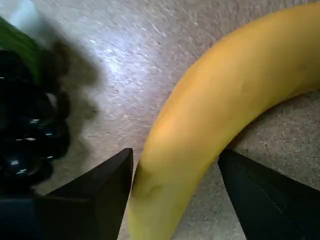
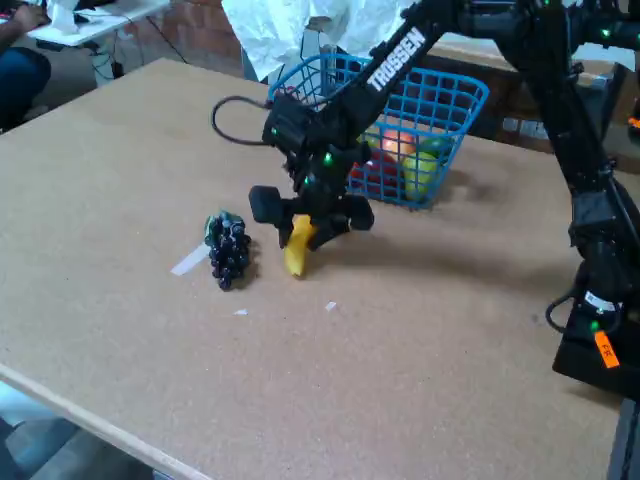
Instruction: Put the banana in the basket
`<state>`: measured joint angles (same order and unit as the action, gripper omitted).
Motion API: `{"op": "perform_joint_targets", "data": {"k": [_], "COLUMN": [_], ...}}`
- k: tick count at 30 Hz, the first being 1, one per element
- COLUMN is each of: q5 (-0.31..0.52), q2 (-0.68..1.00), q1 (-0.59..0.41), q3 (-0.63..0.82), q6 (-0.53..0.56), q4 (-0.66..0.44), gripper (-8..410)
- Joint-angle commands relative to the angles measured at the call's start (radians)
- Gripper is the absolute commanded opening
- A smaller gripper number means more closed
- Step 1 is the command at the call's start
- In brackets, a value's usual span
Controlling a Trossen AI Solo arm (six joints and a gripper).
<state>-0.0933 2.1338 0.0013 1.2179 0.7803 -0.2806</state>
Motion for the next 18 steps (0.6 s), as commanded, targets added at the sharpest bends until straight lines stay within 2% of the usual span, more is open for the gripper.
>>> {"op": "perform_joint_targets", "data": {"k": [1, 5, 7, 10, 15, 18], "q5": [-0.005, -0.004, -0.003, -0.003, 0.000, 0.005], "q2": [0.039, 0.048, 0.041, 0.020, -0.024, -0.063], "q1": [0.003, 0.007, 0.008, 0.011, 0.030, 0.044], "q3": [0.000, 0.000, 0.000, 0.000, 0.000, 0.000], "q6": [0.005, 0.003, 0.004, 0.005, -0.012, -0.039], "q4": [0.011, 0.038, 0.050, 0.055, 0.069, 0.077], "gripper": [236, 232, 216, 159, -8, 2]}}
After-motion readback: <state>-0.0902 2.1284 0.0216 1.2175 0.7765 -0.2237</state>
